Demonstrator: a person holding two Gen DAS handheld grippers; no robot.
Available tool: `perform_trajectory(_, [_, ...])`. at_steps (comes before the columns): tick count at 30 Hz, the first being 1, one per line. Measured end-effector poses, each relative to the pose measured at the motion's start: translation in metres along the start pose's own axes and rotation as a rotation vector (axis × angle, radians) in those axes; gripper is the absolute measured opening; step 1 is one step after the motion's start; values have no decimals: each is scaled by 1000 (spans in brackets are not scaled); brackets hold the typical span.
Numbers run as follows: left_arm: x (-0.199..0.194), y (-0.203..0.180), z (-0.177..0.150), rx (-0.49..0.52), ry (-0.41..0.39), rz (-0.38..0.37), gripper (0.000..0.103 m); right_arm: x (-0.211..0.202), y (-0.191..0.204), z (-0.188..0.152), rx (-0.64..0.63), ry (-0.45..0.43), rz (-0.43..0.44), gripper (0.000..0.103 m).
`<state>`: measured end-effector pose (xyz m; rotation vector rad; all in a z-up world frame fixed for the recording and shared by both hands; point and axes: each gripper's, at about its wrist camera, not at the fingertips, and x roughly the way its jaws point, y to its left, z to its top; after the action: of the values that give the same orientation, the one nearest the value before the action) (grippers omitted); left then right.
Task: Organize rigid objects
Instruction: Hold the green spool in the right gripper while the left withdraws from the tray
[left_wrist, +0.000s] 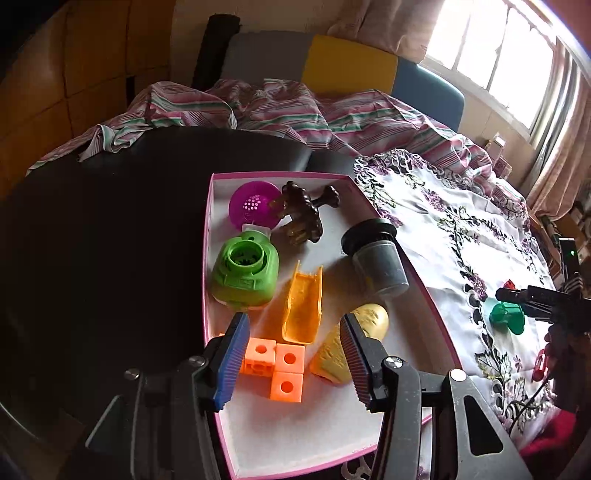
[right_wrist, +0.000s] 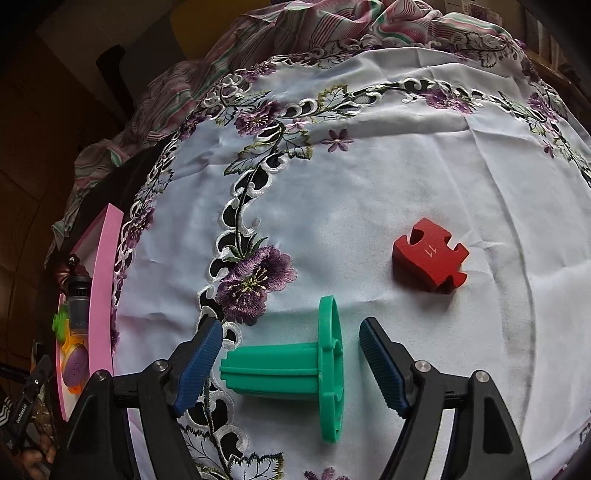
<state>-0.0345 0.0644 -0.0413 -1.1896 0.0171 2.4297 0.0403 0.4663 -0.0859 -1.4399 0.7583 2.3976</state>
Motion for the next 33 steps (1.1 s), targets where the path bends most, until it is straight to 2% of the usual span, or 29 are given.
perform_trajectory(2, [-1, -2, -1, 7, -2, 4, 57, 0, 9, -1, -57, -11, -41, 78])
perform_trajectory(5, [-3, -6, -2, 17, -10, 16, 58, 8, 25, -7, -159, 10, -113, 77])
perform_trajectory(6, [-4, -8, -2, 23, -12, 23, 58, 12, 29, -9, -193, 24, -155, 66])
perform_trajectory(7, [-5, -9, -2, 29, -14, 36, 58, 15, 32, -12, -219, 31, -190, 61])
perform_trajectory(8, [-5, -9, -3, 31, -17, 48, 58, 15, 34, -13, -238, 19, -215, 61])
perform_trajectory(17, [-9, -1, -5, 20, -23, 72, 58, 16, 31, -13, -230, 25, -207, 61])
perform_trajectory(33, [-15, 6, -10, 30, -35, 111, 58, 14, 42, -20, -287, -6, -249, 61])
